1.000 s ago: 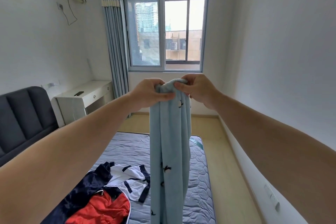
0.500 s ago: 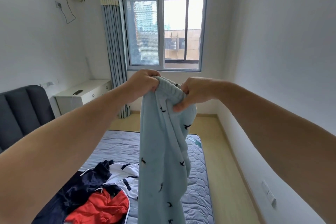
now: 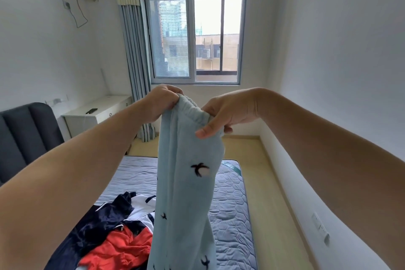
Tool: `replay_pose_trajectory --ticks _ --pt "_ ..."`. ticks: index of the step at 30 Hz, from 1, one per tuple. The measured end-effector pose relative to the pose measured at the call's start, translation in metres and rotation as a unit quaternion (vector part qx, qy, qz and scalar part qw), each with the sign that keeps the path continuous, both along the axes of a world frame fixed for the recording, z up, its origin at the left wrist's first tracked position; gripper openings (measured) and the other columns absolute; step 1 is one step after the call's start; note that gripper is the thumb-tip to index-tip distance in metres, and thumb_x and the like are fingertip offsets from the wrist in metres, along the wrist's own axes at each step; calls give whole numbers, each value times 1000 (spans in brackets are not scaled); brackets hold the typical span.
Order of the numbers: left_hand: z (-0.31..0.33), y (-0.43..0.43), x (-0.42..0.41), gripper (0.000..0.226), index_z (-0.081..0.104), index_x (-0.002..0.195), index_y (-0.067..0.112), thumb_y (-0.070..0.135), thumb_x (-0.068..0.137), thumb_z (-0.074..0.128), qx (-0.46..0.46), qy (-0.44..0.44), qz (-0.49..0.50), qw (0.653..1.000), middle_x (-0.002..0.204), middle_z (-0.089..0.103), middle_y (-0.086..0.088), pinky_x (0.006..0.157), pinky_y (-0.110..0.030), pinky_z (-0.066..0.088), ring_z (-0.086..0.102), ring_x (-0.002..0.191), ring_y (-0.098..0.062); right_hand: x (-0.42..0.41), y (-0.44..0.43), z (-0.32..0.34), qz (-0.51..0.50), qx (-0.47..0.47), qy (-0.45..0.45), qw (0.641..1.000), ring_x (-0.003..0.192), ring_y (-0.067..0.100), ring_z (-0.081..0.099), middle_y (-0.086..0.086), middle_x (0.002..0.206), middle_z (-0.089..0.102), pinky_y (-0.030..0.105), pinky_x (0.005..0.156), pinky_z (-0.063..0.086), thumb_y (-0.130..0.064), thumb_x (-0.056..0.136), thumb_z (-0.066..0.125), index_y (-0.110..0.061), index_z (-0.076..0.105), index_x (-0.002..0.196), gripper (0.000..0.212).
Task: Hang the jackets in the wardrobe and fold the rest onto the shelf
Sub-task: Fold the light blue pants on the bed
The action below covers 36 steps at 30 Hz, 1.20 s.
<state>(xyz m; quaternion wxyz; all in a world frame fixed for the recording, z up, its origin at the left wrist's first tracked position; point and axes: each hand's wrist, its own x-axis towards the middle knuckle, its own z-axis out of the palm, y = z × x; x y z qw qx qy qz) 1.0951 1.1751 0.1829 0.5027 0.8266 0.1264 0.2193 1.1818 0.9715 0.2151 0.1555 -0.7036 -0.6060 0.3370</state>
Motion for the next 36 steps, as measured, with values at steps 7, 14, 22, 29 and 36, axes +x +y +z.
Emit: replay_pose_trajectory --ticks 7,14,22,29,36 --pt "-4 38 -9 19 56 47 22 11 55 43 27 -2 131 991 48 45 7 49 -23 36 43 57 -17 18 8 -5 -158 200 -372 893 70 14 54 -7 65 55 33 73 44 -72 77 67 -20 58 69 54" --pt "-21 39 -7 16 53 48 25 13 56 47 31 -12 155 987 58 43 3 56 -28 32 41 64 -18 51 12 -24 -179 151 -530 815 123 21 38 -7 116 50 63 111 16 -79 82 50 -30 69 100 55" --pt "-22 22 18 28 59 97 20 -1 84 45 97 -21 147 984 90 59 0 60 -25 42 53 81 -15 67 17 -32 -320 247 -269 874 92 23 63 1 90 64 37 78 56 -44 70 87 -18 62 84 39" --pt "-17 19 30 29 68 97 16 2 87 46 279 52 161 945 97 69 -5 71 -28 47 61 92 -21 76 12 -29 -390 219 -23 894 102 28 65 7 114 65 48 85 60 -21 60 96 -14 58 117 69" --pt "1 17 25 30 67 86 18 4 84 41 336 166 109 921 85 66 -3 55 -28 44 58 73 -18 75 -2 -19 -390 128 81 908 105 32 70 9 112 74 46 93 57 -18 57 98 -11 71 111 61"
